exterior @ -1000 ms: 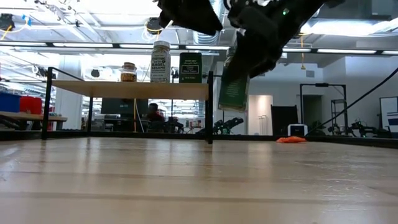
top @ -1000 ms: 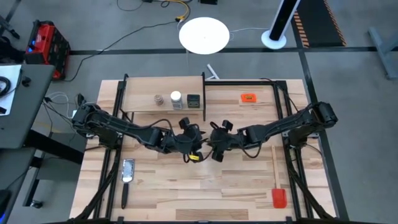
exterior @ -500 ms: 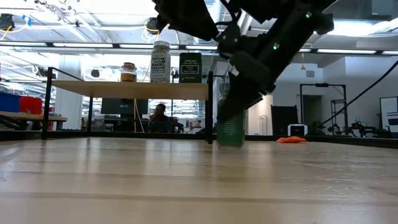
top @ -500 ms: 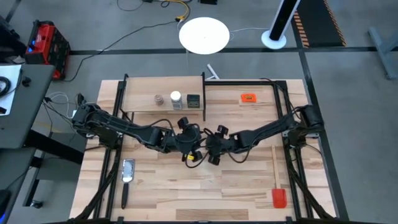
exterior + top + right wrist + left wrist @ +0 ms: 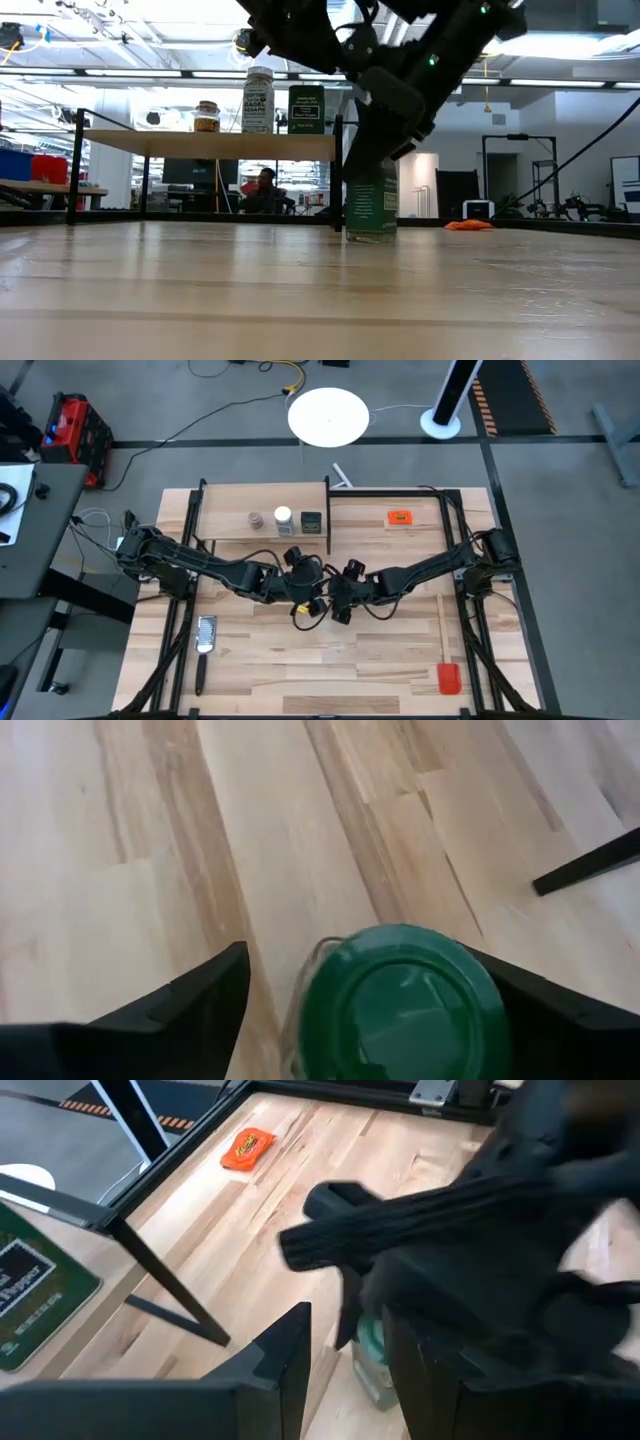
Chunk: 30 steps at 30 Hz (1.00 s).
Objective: Shelf spices
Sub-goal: Put the green seasoning bottle on the shelf, then remove the green seasoning bottle from the shelf
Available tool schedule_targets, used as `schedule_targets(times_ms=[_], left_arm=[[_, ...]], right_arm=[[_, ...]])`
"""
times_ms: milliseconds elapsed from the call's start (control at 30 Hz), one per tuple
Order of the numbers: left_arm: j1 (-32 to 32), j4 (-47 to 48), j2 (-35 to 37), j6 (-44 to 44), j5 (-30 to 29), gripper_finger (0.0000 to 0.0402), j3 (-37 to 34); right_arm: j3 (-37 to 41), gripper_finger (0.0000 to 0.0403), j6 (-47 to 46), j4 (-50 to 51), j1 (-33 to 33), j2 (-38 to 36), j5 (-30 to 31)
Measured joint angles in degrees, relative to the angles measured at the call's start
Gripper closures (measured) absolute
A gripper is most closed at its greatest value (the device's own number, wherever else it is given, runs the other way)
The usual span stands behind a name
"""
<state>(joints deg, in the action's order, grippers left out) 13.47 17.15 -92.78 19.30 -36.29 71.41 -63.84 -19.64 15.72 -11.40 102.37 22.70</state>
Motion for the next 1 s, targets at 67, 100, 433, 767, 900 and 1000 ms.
schedule_targets(times_ms=[67,100,433,767,900,1000], left_arm=[[0.0,0.1,0.0,0.0,0.4,0.0286,0.0],[0.0,-0.2,0.0,-0.1,0.5,0.0286,0.0],[0.0,1.2,0.1,-2.3,2.7,0.0286,0.0],[0.0,3.3,1.0,-3.0,7.7,0.0286,0.0],[0.0,4.3,1.0,-2.3,9.5,0.0286,0.0],[0.0,5.4,0.9,-2.2,9.5,0.0286,0.0]], right_arm=[[-1.5,0.0087,0.0,2.5,-0.5,0.0,0.0],[-2.2,0.0088,0.0,4.1,-0.8,0.0,0.0],[-4.0,0.0091,0.8,7.6,-2.0,-0.8,0.0],[-4.0,0.0093,0.9,16.1,-3.8,-11.4,5.7],[-2.2,0.0128,-2.3,21.1,-3.1,-14.4,5.9],[1.8,0.019,-3.7,20.8,-1.2,-14.9,5.9]])
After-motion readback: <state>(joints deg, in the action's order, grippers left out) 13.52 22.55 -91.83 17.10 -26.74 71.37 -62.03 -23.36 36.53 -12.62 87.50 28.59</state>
